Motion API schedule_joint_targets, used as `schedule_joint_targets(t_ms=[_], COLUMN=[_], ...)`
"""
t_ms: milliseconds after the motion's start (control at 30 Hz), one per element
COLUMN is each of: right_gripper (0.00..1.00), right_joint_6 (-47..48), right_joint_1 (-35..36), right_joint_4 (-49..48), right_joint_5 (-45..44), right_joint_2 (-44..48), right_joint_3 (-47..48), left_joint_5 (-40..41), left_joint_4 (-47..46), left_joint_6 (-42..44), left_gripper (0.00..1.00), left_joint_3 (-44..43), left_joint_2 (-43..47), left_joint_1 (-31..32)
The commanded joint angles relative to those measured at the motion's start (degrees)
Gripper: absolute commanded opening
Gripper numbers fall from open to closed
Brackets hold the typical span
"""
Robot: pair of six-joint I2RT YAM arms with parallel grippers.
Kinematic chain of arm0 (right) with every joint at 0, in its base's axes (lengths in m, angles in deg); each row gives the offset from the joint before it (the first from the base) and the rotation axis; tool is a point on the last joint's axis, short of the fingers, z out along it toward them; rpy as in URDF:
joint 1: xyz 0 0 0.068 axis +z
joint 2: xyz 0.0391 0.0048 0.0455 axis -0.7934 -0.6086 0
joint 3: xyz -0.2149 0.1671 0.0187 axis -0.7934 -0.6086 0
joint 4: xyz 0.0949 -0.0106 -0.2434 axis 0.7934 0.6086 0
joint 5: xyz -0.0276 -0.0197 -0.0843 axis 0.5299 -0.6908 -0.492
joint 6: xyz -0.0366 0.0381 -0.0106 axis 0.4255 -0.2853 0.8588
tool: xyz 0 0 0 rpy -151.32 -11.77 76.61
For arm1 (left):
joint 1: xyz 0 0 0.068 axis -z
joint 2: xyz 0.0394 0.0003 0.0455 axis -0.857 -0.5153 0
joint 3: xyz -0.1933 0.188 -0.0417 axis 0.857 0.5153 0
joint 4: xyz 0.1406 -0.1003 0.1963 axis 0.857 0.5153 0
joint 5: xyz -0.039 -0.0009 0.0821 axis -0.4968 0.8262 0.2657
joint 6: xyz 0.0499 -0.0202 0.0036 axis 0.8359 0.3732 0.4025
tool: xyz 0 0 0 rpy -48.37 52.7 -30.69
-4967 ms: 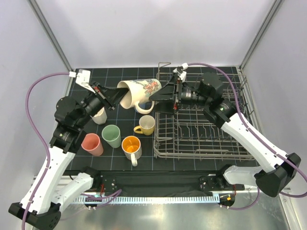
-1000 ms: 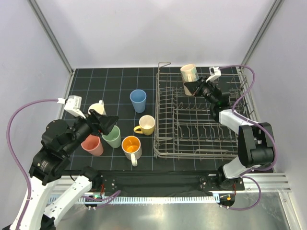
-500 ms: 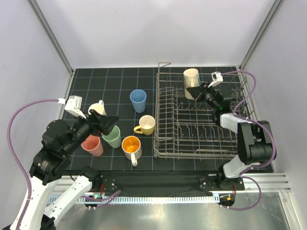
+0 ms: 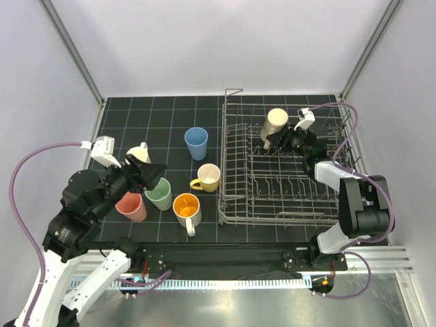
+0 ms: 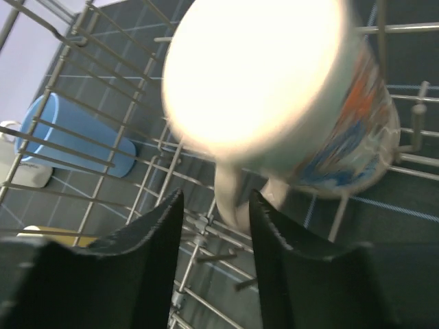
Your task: Load the cups into the dish rack
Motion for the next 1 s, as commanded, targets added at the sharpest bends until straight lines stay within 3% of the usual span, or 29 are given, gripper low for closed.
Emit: schedule_joint_targets(t_ms=[0, 233, 333, 500, 667, 833, 967], right_gripper=[0.47, 0.68, 0.72, 0.77, 0.77, 0.77, 0.79], right_joint_6=[3.50, 2.97, 3.67, 3.07, 0.60, -0.46, -1.33], right_joint_1=[0.01, 0.10, 0.10, 0.18, 2.38, 5.80, 11.15], right_joint_4=[9.12, 25.04, 35.50, 52.44, 72.04, 84.20, 92.99], right_joint_5=[-3.24, -6.49, -9.04, -16.07, -22.93, -25.66, -26.72], right_joint_2=[3.76, 7.36, 9.20, 14.47, 17.47, 18.61, 18.44], right_joint_3=[4.82, 11.49, 15.01, 20.28, 28.63, 33.38, 37.95], left_joint_5=[4.72, 4.72, 3.41, 5.15, 13.58, 14.21, 20.00], left_joint_4=[3.50, 5.71, 5.45, 5.88, 8.52, 8.78, 12.21], left_joint_6=[-1.89, -4.62, -5.23, -4.97, -5.41, -5.59, -8.04], left_gripper=[0.70, 0.71, 0.72, 0.73, 0.72, 0.72, 0.73], left_joint_3=[-2.00, -4.02, -4.03, -4.29, -6.31, -6.84, -8.50], left_joint_2=[-1.05, -6.59, -9.40, -14.75, -18.37, -23.64, -28.38], left_joint_1=[0.09, 0.09, 0.09, 0.09, 0.09, 0.09, 0.09])
